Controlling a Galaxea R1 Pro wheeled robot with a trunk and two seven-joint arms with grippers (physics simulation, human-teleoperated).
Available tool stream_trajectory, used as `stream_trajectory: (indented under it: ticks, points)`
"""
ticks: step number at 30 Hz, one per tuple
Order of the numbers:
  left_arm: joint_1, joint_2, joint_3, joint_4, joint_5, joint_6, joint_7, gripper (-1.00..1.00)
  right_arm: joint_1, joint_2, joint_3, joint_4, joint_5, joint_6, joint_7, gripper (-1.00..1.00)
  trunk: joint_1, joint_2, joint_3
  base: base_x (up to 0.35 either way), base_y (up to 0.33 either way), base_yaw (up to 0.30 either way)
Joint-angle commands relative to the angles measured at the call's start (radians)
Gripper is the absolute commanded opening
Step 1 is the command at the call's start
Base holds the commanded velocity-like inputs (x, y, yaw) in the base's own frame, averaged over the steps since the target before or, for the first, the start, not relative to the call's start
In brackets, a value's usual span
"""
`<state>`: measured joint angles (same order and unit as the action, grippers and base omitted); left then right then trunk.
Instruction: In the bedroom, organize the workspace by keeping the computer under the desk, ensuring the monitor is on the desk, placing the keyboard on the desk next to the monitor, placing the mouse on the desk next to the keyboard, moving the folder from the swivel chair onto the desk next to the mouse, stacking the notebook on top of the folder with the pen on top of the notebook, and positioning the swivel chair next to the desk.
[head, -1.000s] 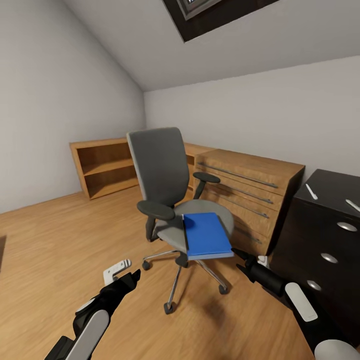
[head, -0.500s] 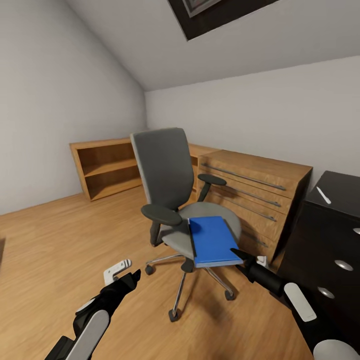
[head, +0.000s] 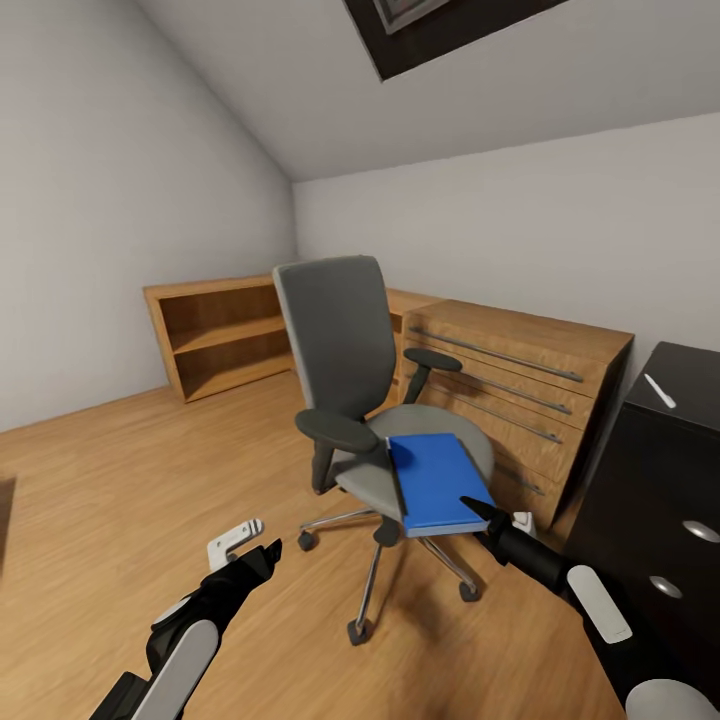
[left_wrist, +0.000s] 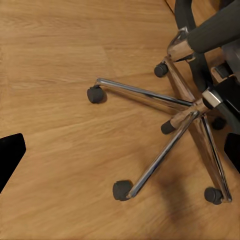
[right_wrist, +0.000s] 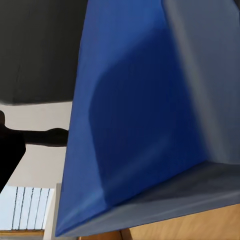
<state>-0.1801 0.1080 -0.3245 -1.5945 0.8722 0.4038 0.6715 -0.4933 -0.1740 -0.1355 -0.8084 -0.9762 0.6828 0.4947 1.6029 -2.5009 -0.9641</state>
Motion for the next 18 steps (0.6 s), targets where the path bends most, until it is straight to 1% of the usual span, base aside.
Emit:
stream_trajectory:
  ticks: [1,18]
  points:
    - [-0.001,0.001,-0.002,-0.001,0.006,0.001,0.008,1.0,-0.001,0.0,-0.003,0.0,-0.003,0.008,0.001,1.0,0.0,0.0,-0.001,0.001,0.038,0.0]
    - [-0.001,0.0,-0.002,0.005,0.006,0.001,0.008,1.0,-0.001,0.0,-0.004,0.0,-0.003,0.008,0.001,1.0,0.0,0.0,-0.001,0.0,0.008,0.0]
